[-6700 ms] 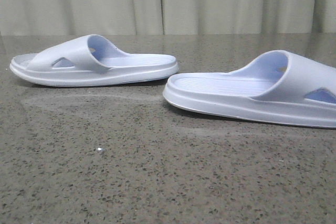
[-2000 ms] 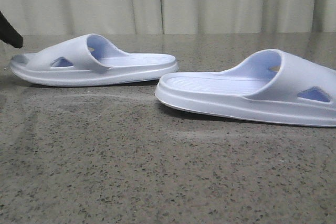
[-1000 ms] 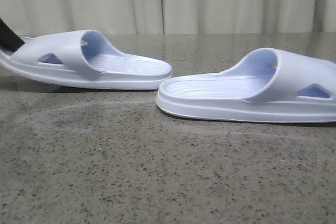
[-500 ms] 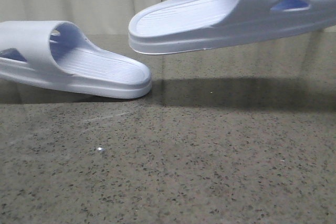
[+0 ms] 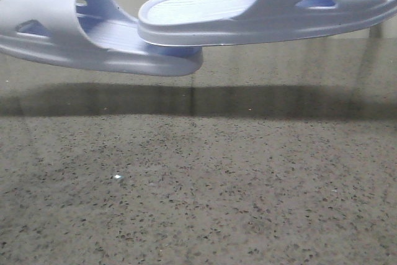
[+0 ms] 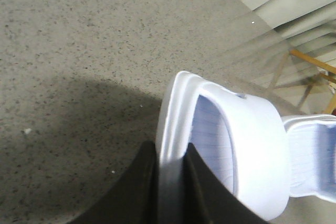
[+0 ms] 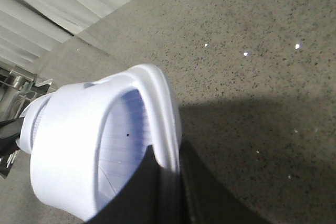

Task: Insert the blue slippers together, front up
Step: 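Swing the right gripper's slipper over the left gripper's slipper, then lower the stacked slippers onto the table and open both grippers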

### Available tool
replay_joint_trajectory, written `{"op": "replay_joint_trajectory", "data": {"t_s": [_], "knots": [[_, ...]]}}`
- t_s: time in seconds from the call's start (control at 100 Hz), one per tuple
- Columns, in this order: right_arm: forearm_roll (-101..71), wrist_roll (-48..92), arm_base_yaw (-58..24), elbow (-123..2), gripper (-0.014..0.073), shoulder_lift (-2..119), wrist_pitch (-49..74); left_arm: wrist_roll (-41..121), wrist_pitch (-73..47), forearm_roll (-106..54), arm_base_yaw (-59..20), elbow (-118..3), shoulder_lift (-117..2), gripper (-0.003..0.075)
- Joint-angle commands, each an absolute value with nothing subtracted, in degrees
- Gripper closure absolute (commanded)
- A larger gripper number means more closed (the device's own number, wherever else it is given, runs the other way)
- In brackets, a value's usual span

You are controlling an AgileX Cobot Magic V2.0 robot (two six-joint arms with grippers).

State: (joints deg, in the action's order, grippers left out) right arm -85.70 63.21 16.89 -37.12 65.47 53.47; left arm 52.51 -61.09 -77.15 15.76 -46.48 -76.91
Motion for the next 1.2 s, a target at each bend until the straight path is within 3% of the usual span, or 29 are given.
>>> {"op": "replay_joint_trajectory", "data": {"t_s": [0.0,0.15,0.36,1.04,1.1,1.19], "knots": [[-93.05,67.92,16.75,-39.03,0.0696,68.1,57.11,53.02,-65.79,-84.01,15.81,-47.85,-76.37,0.0705],[-96.72,73.17,16.43,-39.03,0.0696,73.25,60.58,54.32,-72.55,-89.46,15.81,-47.85,-79.64,0.0705],[-97.81,76.89,13.01,-40.13,0.0696,78.97,60.66,55.52,-72.56,-89.48,14.25,-47.85,-81.29,0.0705],[-100.07,76.82,-8.12,-58.94,0.0694,95.88,59.44,56.28,-72.56,-94.66,4.98,-47.85,-82.28,0.0705],[-99.79,76.82,-7.94,-58.99,0.0673,95.88,59.99,56.28,-72.56,-94.66,5.08,-47.85,-82.28,0.0705],[-97.53,76.82,-5.83,-58.99,0.0575,95.6,61.71,57.03,-72.56,-94.55,5.88,-47.85,-82.28,0.0705]]}}
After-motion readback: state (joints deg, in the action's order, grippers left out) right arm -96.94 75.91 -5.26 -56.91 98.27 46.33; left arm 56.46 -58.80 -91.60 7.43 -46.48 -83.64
